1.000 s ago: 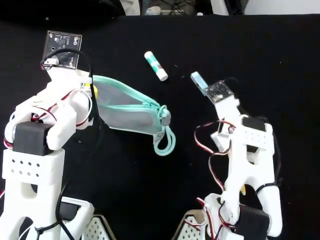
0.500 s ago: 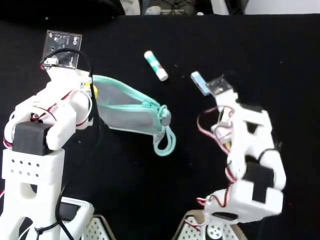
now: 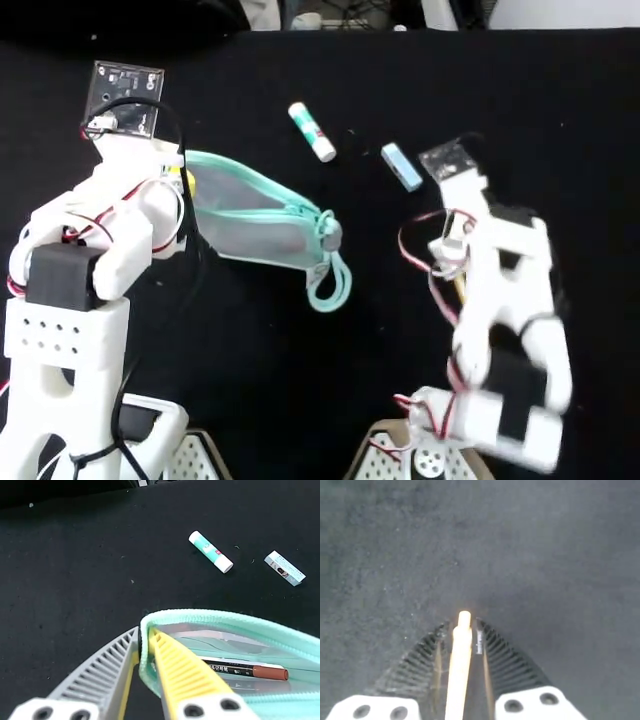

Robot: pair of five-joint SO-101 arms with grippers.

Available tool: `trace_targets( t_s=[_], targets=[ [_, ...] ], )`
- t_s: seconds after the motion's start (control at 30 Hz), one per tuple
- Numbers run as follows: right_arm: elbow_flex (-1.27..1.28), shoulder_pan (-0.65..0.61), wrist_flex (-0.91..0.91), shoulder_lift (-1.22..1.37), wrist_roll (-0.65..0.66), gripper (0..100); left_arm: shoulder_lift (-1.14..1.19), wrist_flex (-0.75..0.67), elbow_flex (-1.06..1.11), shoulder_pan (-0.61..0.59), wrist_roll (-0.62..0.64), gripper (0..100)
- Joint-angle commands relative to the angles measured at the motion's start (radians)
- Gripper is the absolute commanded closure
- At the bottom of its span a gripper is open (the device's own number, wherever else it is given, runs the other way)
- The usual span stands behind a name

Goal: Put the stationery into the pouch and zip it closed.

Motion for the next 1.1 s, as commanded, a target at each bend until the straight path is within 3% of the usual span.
trace_targets(
  t_s=[0.0,0.2,0.37,0.53,0.77,0.9,1.07],
  targets=[
    [0.054,0.006,-0.008,-0.321,-0.058,98.6,0.094,0.060,0.042,-0.008,0.011,97],
    [0.087,0.005,-0.008,-0.803,-0.247,98.6,0.095,0.054,0.047,-0.008,0.012,97],
    [-0.096,-0.091,0.084,-1.030,-0.417,98.6,0.097,0.054,0.048,-0.004,0.015,97],
    [-0.498,-0.285,0.322,-0.941,-0.554,98.6,0.097,0.054,0.048,-0.002,0.015,97],
    [-1.044,-0.578,0.571,-0.668,-0.638,98.6,0.097,0.054,0.048,-0.001,0.015,97],
    [-1.205,-0.658,0.578,-0.549,-0.637,98.6,0.097,0.054,0.048,-0.001,0.015,97],
    [-1.297,-0.700,0.451,-0.472,-0.637,98.6,0.097,0.054,0.048,0.061,0.020,97]
  ],
)
